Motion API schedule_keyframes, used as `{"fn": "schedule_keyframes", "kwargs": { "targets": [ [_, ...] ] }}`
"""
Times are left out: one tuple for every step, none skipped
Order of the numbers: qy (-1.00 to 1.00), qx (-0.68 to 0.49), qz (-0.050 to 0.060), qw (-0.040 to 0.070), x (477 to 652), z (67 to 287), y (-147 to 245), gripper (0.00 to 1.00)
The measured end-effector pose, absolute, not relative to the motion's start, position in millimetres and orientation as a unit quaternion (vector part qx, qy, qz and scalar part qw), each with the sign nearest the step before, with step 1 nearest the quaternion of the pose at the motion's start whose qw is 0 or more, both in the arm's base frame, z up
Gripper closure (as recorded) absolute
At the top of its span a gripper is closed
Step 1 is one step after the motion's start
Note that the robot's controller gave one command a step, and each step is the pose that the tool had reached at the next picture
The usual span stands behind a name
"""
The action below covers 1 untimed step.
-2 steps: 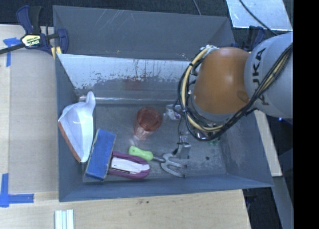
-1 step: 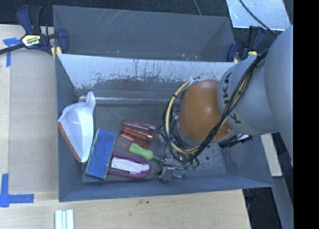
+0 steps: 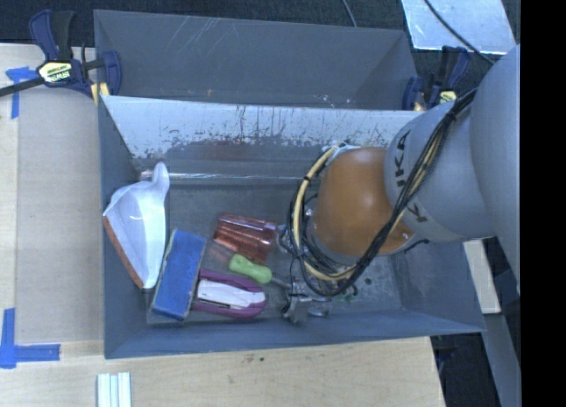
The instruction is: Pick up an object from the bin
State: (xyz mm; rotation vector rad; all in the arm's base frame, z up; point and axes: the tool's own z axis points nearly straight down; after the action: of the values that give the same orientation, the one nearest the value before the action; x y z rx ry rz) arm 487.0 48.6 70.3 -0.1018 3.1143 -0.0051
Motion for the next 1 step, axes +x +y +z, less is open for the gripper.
{"fn": "schedule_keyframes", "kwargs": {
  "targets": [
    [1.000,0.025,0.000,0.001,491.0,72.0,44.9,1.00]
  ]
}}
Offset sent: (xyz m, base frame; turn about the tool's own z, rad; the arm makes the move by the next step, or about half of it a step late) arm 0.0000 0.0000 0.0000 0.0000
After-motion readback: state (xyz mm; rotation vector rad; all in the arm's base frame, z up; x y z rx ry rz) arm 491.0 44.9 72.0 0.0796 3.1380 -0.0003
